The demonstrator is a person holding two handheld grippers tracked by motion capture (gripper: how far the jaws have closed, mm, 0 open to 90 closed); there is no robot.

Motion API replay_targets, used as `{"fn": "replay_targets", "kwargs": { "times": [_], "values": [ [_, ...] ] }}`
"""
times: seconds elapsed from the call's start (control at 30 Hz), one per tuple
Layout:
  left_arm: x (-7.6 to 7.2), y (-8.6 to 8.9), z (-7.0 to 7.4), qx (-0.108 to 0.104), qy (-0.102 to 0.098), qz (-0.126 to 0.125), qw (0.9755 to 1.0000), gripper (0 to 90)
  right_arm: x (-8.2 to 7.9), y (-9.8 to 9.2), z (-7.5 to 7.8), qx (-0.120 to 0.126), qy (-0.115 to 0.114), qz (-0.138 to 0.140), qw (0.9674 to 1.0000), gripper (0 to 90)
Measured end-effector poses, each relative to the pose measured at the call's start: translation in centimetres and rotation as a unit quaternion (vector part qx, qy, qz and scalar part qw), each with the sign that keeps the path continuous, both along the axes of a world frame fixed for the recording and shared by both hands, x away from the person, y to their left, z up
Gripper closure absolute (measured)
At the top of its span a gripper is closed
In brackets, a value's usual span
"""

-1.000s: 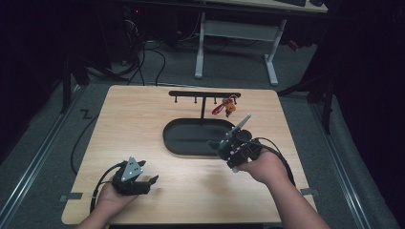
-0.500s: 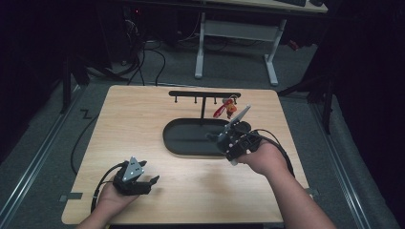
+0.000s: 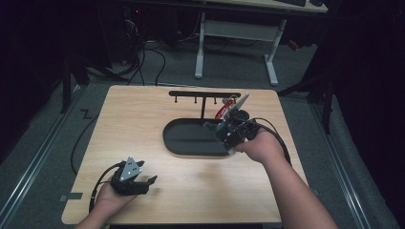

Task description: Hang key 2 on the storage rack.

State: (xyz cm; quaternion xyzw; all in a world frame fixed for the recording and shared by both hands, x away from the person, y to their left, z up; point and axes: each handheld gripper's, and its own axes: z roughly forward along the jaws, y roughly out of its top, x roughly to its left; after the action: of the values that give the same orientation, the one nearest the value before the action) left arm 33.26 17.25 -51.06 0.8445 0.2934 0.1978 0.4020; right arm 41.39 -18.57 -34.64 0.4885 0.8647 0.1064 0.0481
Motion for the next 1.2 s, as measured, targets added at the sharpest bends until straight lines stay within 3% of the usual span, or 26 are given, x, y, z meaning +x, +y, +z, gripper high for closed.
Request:
{"fn": "replay_targets", "kwargs": {
  "times": [0.17,0.43,0.67,0.73,0.8,0.87,1.07,1.2],
  "values": [
    [0.1,-0.1,-0.1,-0.001,0.002,-0.002,1.0000,28.1,1.2,0.2,1.3,0.004,-0.019,-0.013,0.9997,47.5],
    [0.2,-0.1,-0.1,0.003,0.001,-0.006,1.0000,28.0,3.2,0.4,2.5,0.001,-0.032,-0.032,0.9990,47.5],
    [0.2,-0.1,-0.1,0.001,0.001,-0.006,1.0000,28.1,4.3,-0.2,3.2,-0.004,-0.051,-0.060,0.9969,47.5],
    [0.2,-0.2,-0.1,0.000,0.002,-0.007,1.0000,28.1,4.5,-0.1,3.2,-0.013,-0.070,-0.069,0.9951,47.5],
    [0.2,-0.2,-0.1,0.000,0.002,-0.007,1.0000,28.1,4.6,0.0,2.9,-0.021,-0.068,-0.073,0.9948,47.6],
    [0.2,-0.2,-0.1,0.000,0.002,-0.007,1.0000,28.2,4.7,0.3,2.2,-0.028,-0.056,-0.059,0.9963,47.5],
    [0.1,-0.2,-0.1,0.001,0.003,-0.008,1.0000,28.3,4.9,0.9,-0.3,-0.029,-0.028,-0.051,0.9979,47.4],
    [0.2,-0.2,-0.2,0.002,0.004,-0.008,1.0000,28.3,5.3,0.9,-1.9,-0.023,-0.023,-0.054,0.9980,47.1]
  ]
}}
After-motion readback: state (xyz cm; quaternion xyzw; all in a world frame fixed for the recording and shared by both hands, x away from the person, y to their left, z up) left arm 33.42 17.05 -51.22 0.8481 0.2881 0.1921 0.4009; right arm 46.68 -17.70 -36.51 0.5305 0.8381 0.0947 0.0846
